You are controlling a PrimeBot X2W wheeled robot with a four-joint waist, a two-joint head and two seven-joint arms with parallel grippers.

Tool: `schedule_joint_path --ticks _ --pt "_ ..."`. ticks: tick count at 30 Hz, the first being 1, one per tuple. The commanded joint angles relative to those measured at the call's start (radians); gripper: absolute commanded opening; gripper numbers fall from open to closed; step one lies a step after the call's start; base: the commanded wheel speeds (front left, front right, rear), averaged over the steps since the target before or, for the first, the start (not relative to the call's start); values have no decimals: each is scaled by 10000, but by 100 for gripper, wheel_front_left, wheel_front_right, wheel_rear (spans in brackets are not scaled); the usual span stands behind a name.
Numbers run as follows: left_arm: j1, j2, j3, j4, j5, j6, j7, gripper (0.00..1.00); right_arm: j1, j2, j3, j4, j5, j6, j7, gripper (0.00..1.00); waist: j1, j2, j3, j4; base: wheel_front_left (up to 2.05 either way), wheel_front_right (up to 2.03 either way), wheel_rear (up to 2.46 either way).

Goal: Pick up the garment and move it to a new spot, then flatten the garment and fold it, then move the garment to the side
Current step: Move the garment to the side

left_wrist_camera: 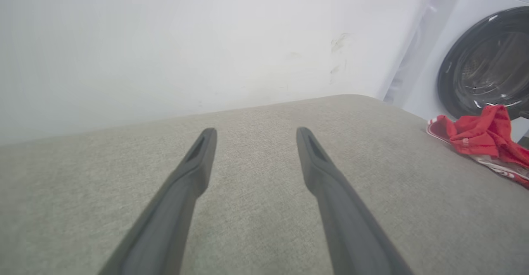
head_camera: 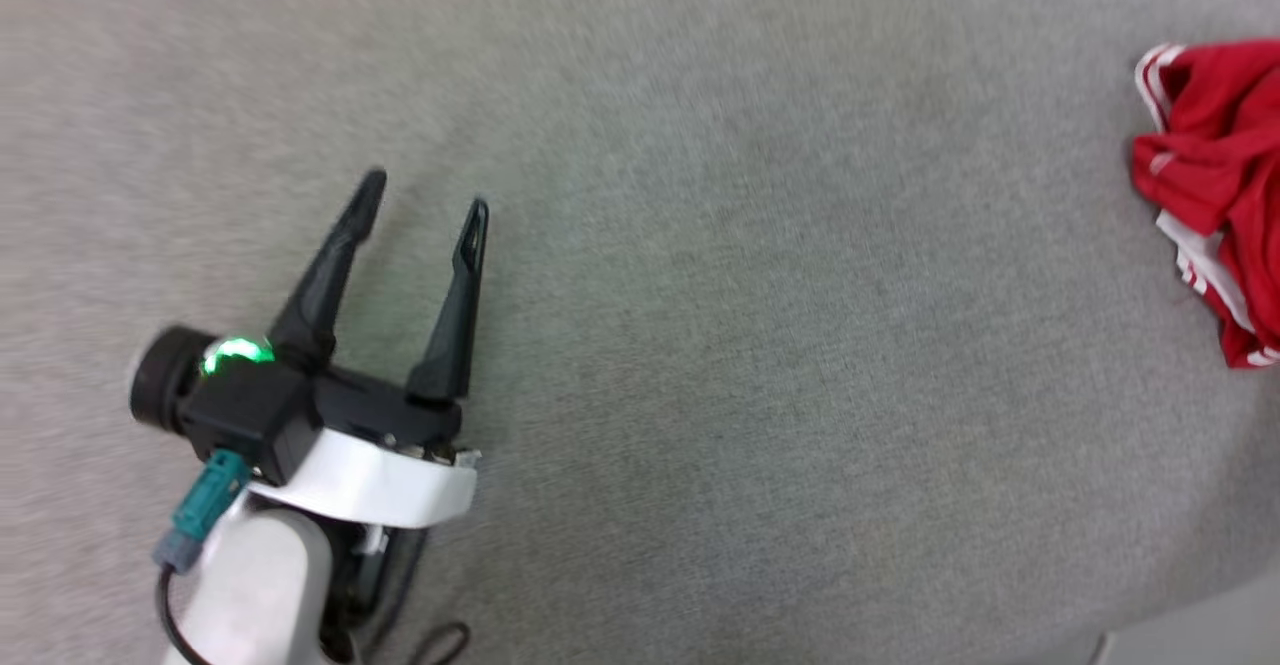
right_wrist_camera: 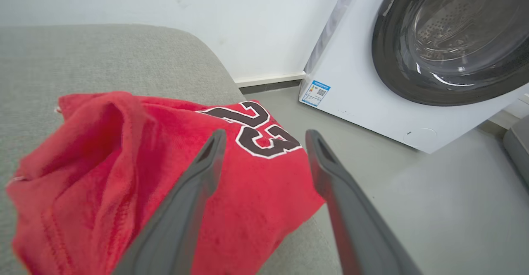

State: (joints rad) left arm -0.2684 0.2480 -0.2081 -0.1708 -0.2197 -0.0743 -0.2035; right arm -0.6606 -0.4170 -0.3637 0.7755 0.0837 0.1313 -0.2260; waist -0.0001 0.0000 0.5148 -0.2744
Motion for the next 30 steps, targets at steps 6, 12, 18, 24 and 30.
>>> schedule_joint_path --ticks 6,12,18,24,30 --pt "843 -308 128 649 -313 327 -324 100 1445 815 285 -1112 323 -12 -304 100 1 0 -1527 843 0 0 0" --pt "1419 -576 271 1253 -390 595 -511 100 2901 1853 656 -2673 311 -12 -361 100 1 0 -2323 1276 0 0 0" --pt "1813 -726 446 1764 -479 705 -587 100 4230 2896 1126 -4443 386 -12 -134 100 1 0 -2911 1736 0 0 0" --pt "2173 -848 749 2190 -525 776 -625 100 5361 3397 2113 -6276 424 -12 317 100 1 0 -3402 2088 0 0 0" --pt "2490 -911 931 2259 -315 726 -632 100 6329 3598 2877 -7728 431 -12 849 100 1 0 -3872 2447 0 0 0"
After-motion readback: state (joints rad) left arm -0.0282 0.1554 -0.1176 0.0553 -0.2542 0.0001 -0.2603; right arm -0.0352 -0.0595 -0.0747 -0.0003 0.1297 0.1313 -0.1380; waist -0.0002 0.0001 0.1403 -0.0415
